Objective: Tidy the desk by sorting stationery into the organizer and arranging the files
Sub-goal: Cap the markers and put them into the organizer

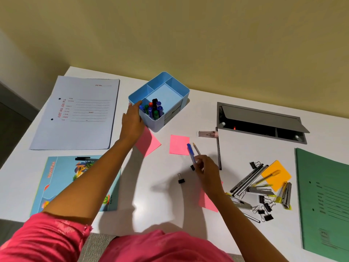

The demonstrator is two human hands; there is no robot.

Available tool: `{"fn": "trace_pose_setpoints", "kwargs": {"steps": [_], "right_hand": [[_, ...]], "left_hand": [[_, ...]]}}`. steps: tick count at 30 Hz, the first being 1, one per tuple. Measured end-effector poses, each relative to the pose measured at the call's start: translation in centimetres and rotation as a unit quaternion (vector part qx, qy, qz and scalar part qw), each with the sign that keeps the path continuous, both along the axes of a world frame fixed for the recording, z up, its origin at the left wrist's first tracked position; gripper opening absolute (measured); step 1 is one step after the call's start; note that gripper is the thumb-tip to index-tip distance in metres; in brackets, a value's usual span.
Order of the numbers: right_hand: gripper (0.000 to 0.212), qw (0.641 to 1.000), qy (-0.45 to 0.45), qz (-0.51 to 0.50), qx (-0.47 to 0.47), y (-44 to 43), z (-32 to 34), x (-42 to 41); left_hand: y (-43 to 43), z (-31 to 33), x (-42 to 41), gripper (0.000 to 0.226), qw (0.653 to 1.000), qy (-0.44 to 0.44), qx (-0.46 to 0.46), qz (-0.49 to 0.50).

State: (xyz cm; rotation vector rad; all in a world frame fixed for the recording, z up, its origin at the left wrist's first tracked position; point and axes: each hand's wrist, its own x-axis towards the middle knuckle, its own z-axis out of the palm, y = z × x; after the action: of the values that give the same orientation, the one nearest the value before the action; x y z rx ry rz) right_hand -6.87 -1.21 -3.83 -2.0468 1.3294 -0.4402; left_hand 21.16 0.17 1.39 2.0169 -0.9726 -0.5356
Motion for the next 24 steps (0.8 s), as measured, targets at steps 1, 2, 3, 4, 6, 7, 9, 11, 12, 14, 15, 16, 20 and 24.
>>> {"fn": "trace_pose_setpoints", "kwargs": {"steps": [1, 2, 3, 4, 6, 7, 9, 11, 12, 14, 15, 16, 20, 24], "right_hand": [[0.011, 0.999, -0.037, -0.024, 0.014, -0.2, 0.7, 0.3], [0.015, 0.996, -0.067, -0.046, 0.036, -0.3, 1.5, 0.7], [0.016, 0.992, -0.091, -0.065, 0.065, -0.5, 2.2, 1.0], [0.015, 0.986, -0.109, -0.083, 0.096, -0.7, 2.9, 1.3], [0.012, 0.972, -0.14, -0.119, 0.149, -1.2, 3.6, 1.7], [0.01, 0.964, -0.154, -0.132, 0.171, -1.4, 3.8, 1.9], [0.008, 0.954, -0.175, -0.146, 0.196, -1.9, 4.2, 2.3], [0.01, 0.953, -0.178, -0.15, 0.196, -2.2, 4.9, 2.7], [0.01, 0.953, -0.182, -0.15, 0.191, -2.3, 5.2, 2.8], [0.008, 0.952, -0.196, -0.15, 0.181, -2.5, 5.9, 3.2], [0.006, 0.951, -0.206, -0.149, 0.174, -2.6, 6.2, 3.4], [0.004, 0.951, -0.215, -0.148, 0.163, -2.6, 6.4, 3.6], [0.014, 0.939, -0.297, -0.115, 0.129, -2.5, 7.7, 4.7], [0.014, 0.918, -0.361, -0.09, 0.137, -2.9, 9.7, 7.5]], "left_hand": [[0.1, -0.3, 0.2, 0.05, 1.0, -0.017, 0.025, -0.004], [0.2, -0.5, 0.4, 0.052, 0.998, -0.041, 0.046, -0.011], [0.3, -0.8, 0.6, 0.054, 0.996, -0.066, 0.061, -0.021], [0.5, -1.0, 0.7, 0.057, 0.993, -0.089, 0.073, -0.029], [0.9, -1.5, 1.0, 0.063, 0.986, -0.128, 0.1, -0.043], [1.1, -1.7, 1.0, 0.066, 0.982, -0.141, 0.112, -0.05], [1.4, -2.1, 1.0, 0.069, 0.976, -0.164, 0.127, -0.06], [1.6, -2.3, 0.8, 0.07, 0.972, -0.186, 0.132, -0.064], [1.7, -2.4, 0.7, 0.069, 0.97, -0.192, 0.132, -0.066], [2.0, -2.5, 0.3, 0.067, 0.97, -0.193, 0.131, -0.067], [2.2, -2.6, -0.1, 0.066, 0.971, -0.193, 0.127, -0.064], [2.4, -2.7, -0.6, 0.066, 0.971, -0.197, 0.122, -0.059], [3.7, -3.3, -3.2, 0.067, 0.973, -0.206, 0.095, -0.041], [4.5, -3.8, -5.3, 0.074, 0.981, -0.173, 0.083, -0.038]]}}
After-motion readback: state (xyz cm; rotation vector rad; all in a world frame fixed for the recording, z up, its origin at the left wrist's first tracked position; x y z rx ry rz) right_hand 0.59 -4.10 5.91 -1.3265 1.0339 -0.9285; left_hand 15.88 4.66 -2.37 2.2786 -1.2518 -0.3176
